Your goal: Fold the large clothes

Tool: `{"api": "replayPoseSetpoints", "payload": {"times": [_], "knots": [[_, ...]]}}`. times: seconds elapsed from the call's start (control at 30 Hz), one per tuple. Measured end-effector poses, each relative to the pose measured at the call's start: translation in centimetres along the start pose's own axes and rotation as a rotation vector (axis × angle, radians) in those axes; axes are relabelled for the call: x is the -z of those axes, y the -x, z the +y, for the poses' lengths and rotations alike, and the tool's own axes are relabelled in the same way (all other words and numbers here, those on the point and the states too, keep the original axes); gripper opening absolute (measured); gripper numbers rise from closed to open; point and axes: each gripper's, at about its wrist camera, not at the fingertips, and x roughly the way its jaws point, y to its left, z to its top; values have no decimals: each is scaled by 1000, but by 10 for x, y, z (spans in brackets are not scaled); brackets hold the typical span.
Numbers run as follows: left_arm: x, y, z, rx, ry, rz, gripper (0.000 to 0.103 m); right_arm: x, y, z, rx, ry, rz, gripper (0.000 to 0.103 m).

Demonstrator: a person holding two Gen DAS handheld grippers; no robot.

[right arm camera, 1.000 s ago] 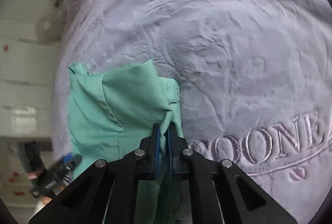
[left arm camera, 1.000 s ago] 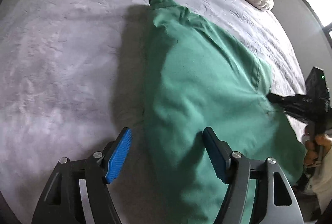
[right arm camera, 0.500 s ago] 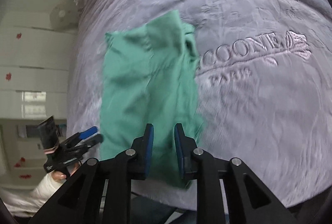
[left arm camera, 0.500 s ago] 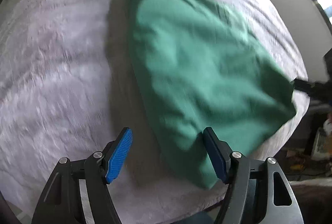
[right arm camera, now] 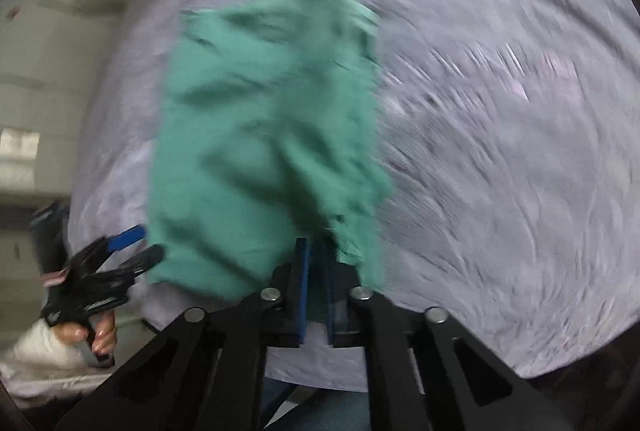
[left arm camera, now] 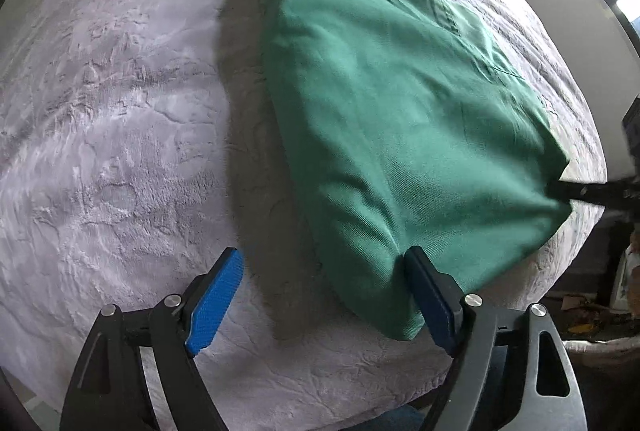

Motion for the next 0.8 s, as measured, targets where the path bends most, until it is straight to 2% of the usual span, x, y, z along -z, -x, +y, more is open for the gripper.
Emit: {"api": "replayPoseSetpoints", "payload": {"times": [0.3,0.67,0.8], "knots": [[-1,-3,5,9,64,33,88,16,-12,-17,7,-48,23,0],[-10,13,5,-49,89,49,88,8,-13,4,71,-19,82,0],[-13,21,12,-72,107,44,88,9,-2,19,59,14,80,2]]}}
